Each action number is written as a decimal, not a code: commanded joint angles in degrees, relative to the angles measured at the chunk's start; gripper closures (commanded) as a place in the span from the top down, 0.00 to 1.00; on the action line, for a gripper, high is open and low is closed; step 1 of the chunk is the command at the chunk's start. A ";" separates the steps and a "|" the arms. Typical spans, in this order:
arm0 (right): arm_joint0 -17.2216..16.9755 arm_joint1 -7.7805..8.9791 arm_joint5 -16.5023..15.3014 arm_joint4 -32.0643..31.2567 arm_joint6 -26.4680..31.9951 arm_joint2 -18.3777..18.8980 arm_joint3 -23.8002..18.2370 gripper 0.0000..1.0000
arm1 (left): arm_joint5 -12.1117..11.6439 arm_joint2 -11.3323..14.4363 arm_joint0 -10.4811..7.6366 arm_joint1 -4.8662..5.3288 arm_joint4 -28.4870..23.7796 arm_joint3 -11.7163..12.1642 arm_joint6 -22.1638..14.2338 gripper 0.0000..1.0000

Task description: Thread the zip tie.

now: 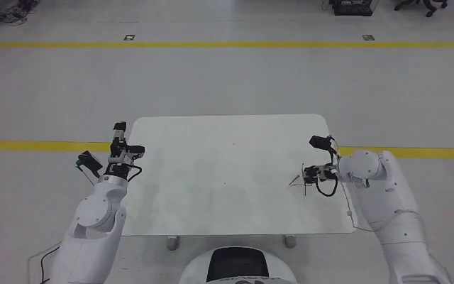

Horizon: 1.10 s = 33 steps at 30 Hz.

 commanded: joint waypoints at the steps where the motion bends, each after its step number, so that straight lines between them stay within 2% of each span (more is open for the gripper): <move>1: -0.06 0.34 -5.03 6.14 1.80 1.77 1.71 0.00 | 0.00 0.00 0.00 0.00 0.00 0.00 0.00 1.00; 4: 0.02 0.81 -10.00 12.79 2.09 2.39 4.58 0.00 | 0.00 0.00 0.00 0.00 0.00 0.00 0.00 1.00; 8: 0.59 1.74 -13.46 18.96 2.09 1.34 7.48 0.00 | 0.00 0.00 0.00 0.00 0.00 0.00 0.00 1.00; 12: 2.08 2.76 -13.87 21.04 2.09 -0.94 10.17 0.00 | 0.00 0.00 0.00 0.00 0.00 0.00 0.00 1.00; 14: 3.10 3.13 -13.54 18.49 2.09 -2.43 10.90 0.00 | 0.00 0.00 0.00 0.00 0.00 0.00 0.00 1.00; 23: 3.10 3.13 -13.54 18.49 2.09 -2.43 10.90 0.00 | 0.00 0.00 0.00 0.00 0.00 0.00 0.00 1.00; 26: 1.47 2.92 -13.81 23.08 -5.18 -1.32 11.03 0.00 | 0.00 0.00 0.00 0.00 0.00 0.00 0.00 1.00; 28: -0.85 2.77 -14.84 27.33 -11.01 -0.02 10.46 0.00 | 0.00 0.00 0.00 0.00 0.00 0.00 0.00 1.00; 33: -7.69 2.46 -14.85 34.96 -20.32 1.60 4.13 0.00 | 0.00 0.00 0.00 0.00 0.00 0.00 0.00 1.00</move>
